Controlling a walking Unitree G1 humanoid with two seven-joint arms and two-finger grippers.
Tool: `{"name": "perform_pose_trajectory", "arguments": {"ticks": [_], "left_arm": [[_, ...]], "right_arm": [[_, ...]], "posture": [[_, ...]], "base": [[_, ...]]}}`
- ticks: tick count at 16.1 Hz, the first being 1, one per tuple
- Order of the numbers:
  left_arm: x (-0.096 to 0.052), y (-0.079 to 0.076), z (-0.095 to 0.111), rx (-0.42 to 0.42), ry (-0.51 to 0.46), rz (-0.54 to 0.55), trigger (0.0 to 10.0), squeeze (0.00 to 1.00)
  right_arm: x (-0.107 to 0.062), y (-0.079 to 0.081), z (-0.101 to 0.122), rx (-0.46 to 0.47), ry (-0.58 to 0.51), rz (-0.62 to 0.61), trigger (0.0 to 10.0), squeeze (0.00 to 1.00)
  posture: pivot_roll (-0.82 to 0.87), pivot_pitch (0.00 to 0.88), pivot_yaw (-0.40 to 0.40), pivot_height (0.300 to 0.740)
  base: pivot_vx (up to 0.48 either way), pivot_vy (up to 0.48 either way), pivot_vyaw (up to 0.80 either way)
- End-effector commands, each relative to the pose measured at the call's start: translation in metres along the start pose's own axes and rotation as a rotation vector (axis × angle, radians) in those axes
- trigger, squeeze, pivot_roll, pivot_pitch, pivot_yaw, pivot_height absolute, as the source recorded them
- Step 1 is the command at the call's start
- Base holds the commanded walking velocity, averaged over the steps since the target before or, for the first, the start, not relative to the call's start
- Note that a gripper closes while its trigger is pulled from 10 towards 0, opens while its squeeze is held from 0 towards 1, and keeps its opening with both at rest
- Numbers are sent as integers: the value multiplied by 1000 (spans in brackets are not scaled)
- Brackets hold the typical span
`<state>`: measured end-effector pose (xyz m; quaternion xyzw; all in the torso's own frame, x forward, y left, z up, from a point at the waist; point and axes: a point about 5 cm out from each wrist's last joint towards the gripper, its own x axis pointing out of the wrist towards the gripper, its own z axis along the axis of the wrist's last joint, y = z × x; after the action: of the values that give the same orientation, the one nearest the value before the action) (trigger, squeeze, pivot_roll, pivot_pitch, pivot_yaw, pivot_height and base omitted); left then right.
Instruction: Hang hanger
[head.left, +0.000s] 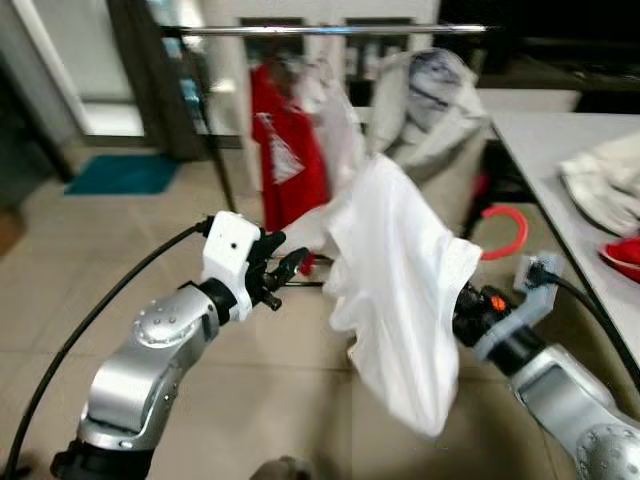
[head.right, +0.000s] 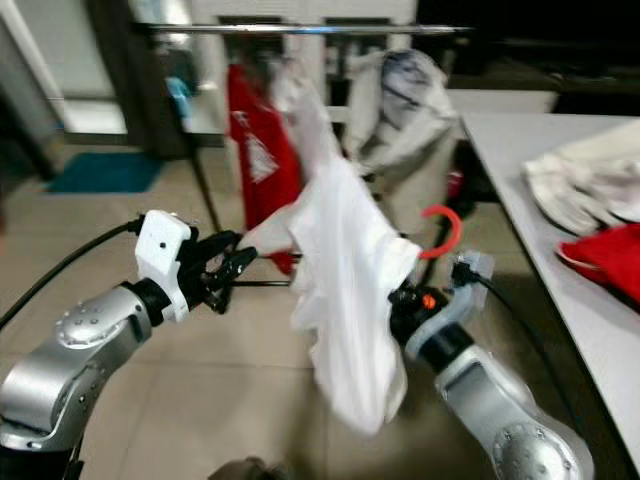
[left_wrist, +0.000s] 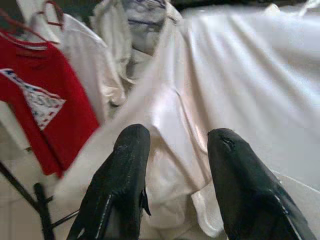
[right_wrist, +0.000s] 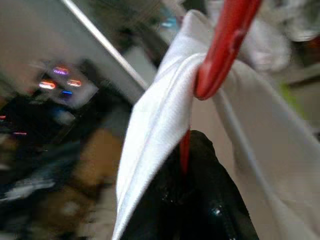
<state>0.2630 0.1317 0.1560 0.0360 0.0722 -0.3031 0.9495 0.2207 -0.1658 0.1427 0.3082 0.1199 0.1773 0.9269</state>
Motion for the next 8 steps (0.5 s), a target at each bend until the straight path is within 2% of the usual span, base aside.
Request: {"name": "perform_pose_trajectory", "arguments": {"ticks": [1,2,3,8], "left_arm": [[1,2,-1,8,8,28,10000,0],[0,3,-2,7,15,41,10000,0],[0,5,-5,14,35,66,10000,0],[4,9,-7,50,67,84,10000,0]], "right_arm": [[11,-7,4,-86,-30,-107,10000,0],[16,-13,6,-134,-40,-176,10000,0],[22,-13,8,-112,-65,-195,10000,0],[44,5,5,-178,-56,-146,10000,0]], "posture": [[-22,28,14,740],[-23,31,14,740],[-23,35,13,740],[-22,35,16,740]], "base": [[0,0,800],[0,0,800],[0,0,0],[0,0,0]]}}
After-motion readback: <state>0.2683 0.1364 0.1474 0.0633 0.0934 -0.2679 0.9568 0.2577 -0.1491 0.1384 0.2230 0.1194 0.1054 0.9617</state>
